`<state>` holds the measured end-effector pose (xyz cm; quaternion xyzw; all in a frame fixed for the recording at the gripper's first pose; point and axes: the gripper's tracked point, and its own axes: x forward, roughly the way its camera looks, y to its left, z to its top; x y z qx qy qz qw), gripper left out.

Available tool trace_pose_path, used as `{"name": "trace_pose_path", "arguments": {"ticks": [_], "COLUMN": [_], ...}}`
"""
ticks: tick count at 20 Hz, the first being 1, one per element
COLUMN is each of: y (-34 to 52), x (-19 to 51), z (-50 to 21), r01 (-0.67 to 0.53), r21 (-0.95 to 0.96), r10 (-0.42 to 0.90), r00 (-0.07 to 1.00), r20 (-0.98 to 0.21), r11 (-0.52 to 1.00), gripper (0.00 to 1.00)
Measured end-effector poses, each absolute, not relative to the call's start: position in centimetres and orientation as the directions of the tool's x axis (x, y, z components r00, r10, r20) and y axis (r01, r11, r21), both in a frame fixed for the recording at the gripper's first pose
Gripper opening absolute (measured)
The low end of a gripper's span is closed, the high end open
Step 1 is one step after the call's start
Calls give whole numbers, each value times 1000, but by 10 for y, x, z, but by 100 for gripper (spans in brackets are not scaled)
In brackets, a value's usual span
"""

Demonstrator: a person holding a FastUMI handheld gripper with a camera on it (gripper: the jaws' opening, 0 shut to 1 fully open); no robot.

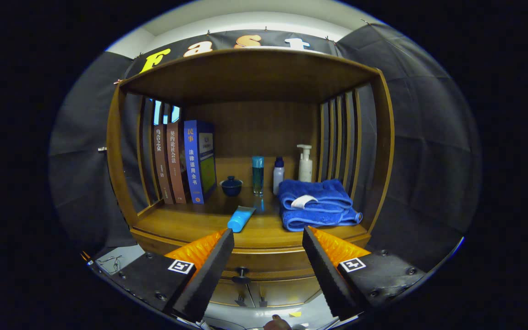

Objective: Pull open the drawer, take out the items inside it, and place them on the countertop above the cabinet.

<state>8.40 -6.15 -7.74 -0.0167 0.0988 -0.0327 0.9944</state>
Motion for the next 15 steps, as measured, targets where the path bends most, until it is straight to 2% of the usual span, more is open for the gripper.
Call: {"name": "trace_pose_path", "arguments": {"ticks": [7, 15], "y": [-39, -39], "x": [51, 33], "z": [-15, -4], "r01": [26, 23], "r21": [-30, -27], "r10": [-30, -26], "r00": [992, 993], "r20": [-126, -112], "r11": [999, 999], "gripper": [99, 99]}}
